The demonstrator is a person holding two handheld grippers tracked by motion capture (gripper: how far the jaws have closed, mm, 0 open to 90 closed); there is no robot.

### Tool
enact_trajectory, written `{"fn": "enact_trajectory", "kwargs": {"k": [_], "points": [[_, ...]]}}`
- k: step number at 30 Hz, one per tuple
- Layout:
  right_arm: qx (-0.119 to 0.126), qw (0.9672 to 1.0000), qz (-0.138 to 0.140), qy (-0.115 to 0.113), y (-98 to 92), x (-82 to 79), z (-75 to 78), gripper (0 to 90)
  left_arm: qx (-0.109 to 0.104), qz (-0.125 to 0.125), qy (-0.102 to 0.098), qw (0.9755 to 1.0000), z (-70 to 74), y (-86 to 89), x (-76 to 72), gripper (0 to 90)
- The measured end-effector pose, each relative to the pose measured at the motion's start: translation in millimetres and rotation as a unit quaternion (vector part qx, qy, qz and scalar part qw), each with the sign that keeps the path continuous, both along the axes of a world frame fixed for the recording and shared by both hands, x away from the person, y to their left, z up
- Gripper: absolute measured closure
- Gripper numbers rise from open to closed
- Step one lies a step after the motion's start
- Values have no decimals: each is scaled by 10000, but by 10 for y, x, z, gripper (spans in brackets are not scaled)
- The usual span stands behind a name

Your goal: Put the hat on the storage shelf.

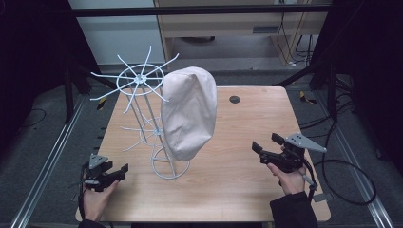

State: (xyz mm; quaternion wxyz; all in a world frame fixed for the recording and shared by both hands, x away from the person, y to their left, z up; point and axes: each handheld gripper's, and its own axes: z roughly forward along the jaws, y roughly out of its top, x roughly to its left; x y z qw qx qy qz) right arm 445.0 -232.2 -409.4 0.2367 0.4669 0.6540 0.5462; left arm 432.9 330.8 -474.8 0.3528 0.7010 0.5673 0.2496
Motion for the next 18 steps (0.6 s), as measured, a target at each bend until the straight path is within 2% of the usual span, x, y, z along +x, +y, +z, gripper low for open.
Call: {"fn": "enact_trajectory", "kwargs": {"k": [1, 4, 7, 10, 11, 14, 18], "points": [[-56, 9999, -83, 86, -27, 25, -92, 119, 8, -8, -17, 10000, 4, 7, -4, 330], [-329, 9991, -202, 177, -50, 61, -225, 113, -16, 15, -42, 10000, 2, 19, -6, 335], [-446, 9981, -312, 281, -78, 93, -346, 101, -50, 26, -71, 10000, 1, 26, -8, 339], [-571, 9968, -411, 372, -116, 116, -430, 90, -41, 18, -92, 9999, -2, 29, -7, 339], [-695, 9953, -519, 430, -162, 135, -509, 87, -48, 8, -112, 9999, -5, 30, -6, 339], [-845, 9928, -649, 540, -233, 155, -599, 87, -48, 3, -137, 9999, -14, 31, -2, 338], [-915, 9909, -784, 603, -312, 166, -660, 87, -18, -21, -166, 9999, -23, 36, 3, 336]]}}
